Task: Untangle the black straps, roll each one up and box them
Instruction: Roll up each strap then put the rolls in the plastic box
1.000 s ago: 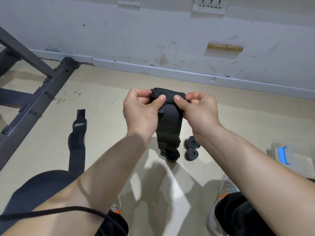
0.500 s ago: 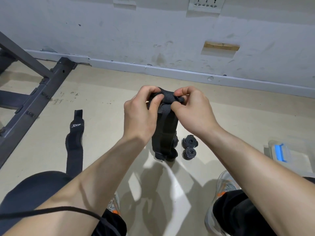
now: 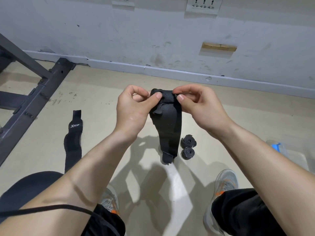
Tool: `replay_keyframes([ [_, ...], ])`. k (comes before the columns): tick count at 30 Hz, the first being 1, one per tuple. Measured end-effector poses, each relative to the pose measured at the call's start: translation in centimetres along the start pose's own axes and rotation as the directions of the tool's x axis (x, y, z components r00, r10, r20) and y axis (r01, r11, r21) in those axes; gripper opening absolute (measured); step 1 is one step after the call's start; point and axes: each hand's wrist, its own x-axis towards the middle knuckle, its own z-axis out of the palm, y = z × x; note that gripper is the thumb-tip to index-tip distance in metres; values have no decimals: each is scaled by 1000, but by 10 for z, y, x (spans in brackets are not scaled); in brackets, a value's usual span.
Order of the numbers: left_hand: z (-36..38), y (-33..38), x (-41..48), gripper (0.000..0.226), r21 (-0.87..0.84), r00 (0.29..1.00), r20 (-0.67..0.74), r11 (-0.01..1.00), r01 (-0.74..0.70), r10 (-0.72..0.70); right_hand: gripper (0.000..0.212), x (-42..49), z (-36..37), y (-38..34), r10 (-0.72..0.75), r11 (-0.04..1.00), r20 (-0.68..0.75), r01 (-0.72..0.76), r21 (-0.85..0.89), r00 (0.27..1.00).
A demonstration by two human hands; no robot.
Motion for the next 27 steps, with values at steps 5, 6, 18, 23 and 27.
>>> replay_keyframes([
  [5, -4, 2, 1, 32, 36, 992, 115, 998, 53, -56, 22, -1, -4, 0, 27, 994, -38, -23, 106, 999],
  [6, -4, 2, 1, 32, 49, 989, 138, 997, 52, -58, 26, 0, -5, 0, 47, 991, -43, -41, 125, 998],
  [18, -6, 3, 2, 23, 126, 909, 368, 979, 161, -197, 31, 2, -7, 8, 231, 916, 25, -226, 332, 973],
  [23, -5, 2, -2, 26, 209, 922, 364, 976, 59, -133, 31, 1, -5, 9, 238, 893, 58, -242, 380, 969],
  [27, -6, 3, -6, 25, 151, 943, 329, 989, -4, -47, 30, 2, -6, 3, 192, 874, 117, -224, 431, 974],
])
